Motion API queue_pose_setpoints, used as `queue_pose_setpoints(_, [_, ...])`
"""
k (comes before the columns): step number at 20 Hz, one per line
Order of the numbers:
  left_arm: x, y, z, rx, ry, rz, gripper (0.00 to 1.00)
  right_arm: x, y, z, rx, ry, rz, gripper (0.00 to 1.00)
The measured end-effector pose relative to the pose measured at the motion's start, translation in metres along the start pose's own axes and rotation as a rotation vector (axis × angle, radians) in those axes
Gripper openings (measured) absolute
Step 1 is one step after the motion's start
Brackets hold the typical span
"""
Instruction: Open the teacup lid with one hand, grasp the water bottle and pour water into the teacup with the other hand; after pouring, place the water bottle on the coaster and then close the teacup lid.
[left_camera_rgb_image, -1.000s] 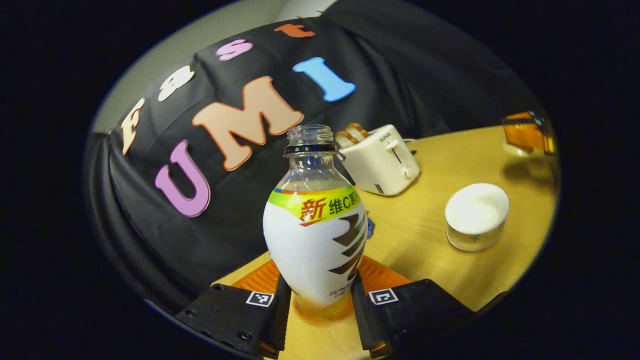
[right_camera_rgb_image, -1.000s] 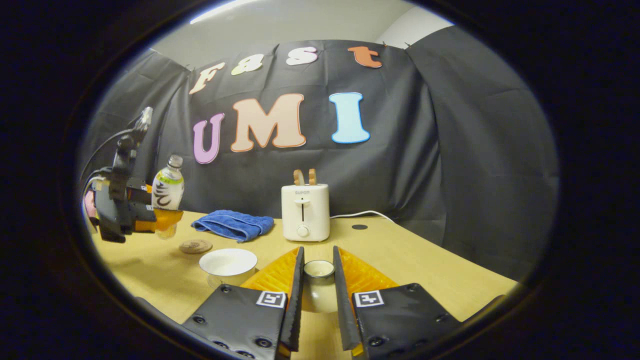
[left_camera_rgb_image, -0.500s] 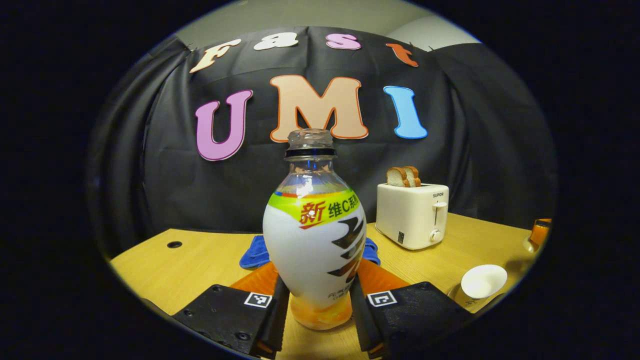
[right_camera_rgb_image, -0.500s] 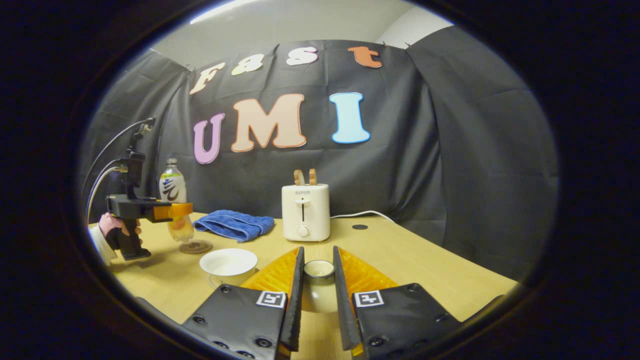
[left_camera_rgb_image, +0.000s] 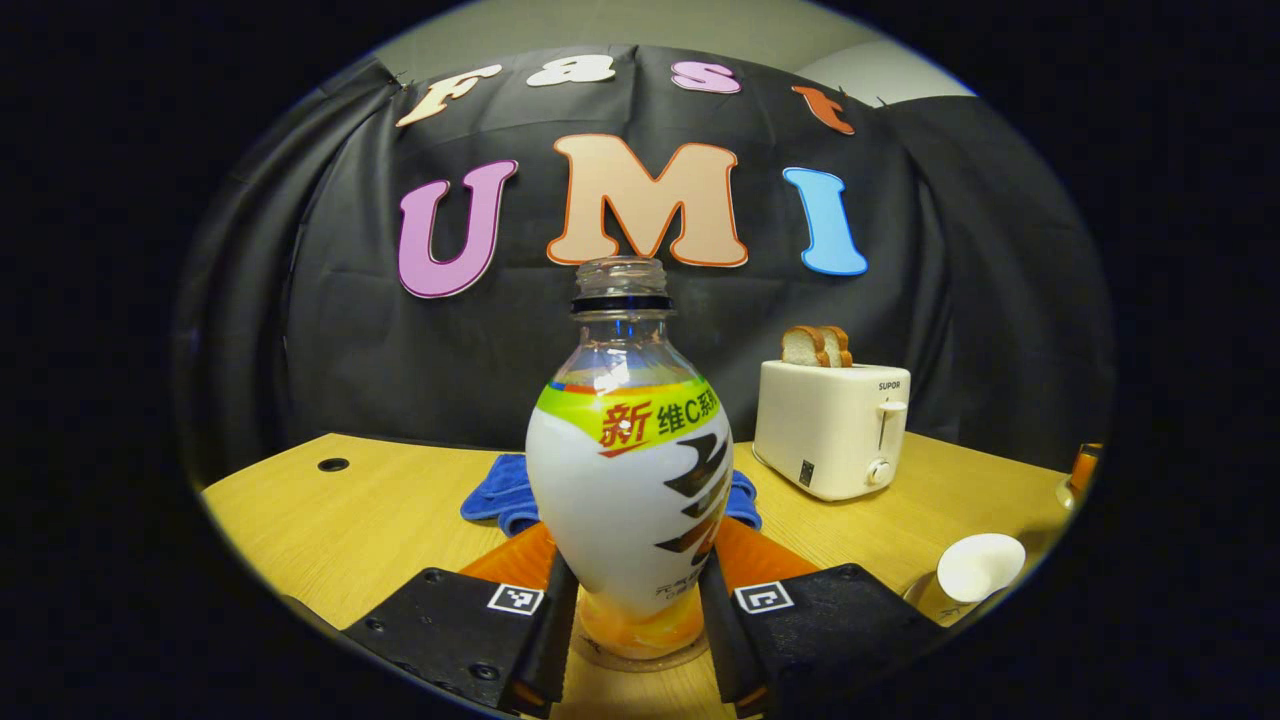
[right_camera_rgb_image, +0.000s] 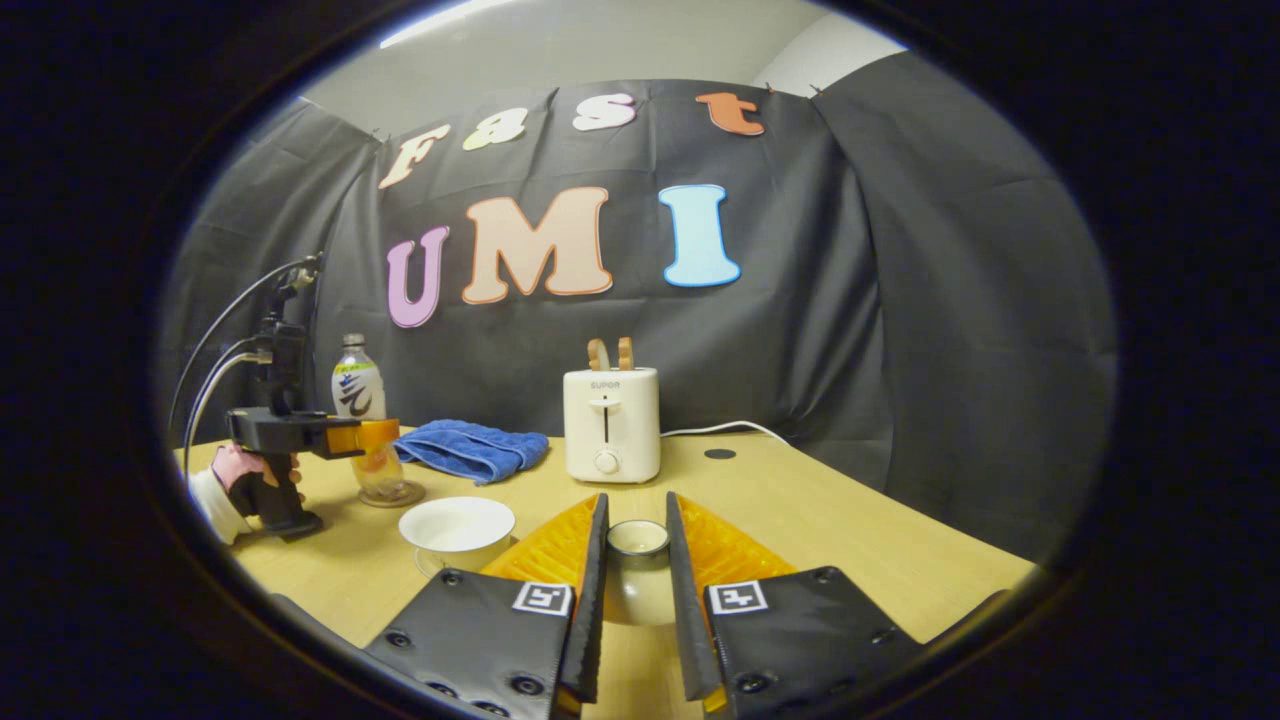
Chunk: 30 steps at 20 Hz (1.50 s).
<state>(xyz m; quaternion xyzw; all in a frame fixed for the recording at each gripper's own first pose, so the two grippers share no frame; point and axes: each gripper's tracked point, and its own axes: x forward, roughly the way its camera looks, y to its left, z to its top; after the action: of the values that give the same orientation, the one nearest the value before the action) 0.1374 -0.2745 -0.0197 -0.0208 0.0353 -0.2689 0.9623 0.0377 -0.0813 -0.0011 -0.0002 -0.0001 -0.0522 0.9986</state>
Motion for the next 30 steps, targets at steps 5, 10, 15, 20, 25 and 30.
queue_pose_setpoints(5, [0.005,-0.001,-0.003,-0.001,-0.002,-0.003,0.55,0.0,0.0,0.0,0.0,0.0,0.0,0.35])
queue_pose_setpoints(10, [0.005,-0.002,-0.004,-0.003,0.001,-0.006,0.64,0.0,0.0,0.0,0.0,-0.001,-0.003,0.35])
queue_pose_setpoints(15, [0.001,-0.001,-0.002,0.015,-0.014,0.014,0.79,0.0,-0.001,0.0,0.0,-0.001,-0.005,0.35])
queue_pose_setpoints(20, [-0.005,-0.001,0.001,0.024,-0.042,0.01,0.9,0.0,0.0,0.0,0.0,-0.001,-0.003,0.35])
queue_pose_setpoints(25, [-0.024,0.004,0.004,0.029,-0.069,0.012,0.95,0.0,0.0,0.0,-0.001,-0.002,0.0,0.35])
queue_pose_setpoints(30, [-0.054,0.016,0.004,0.027,-0.072,0.027,0.95,0.002,0.003,0.0,0.0,-0.003,0.01,0.35])
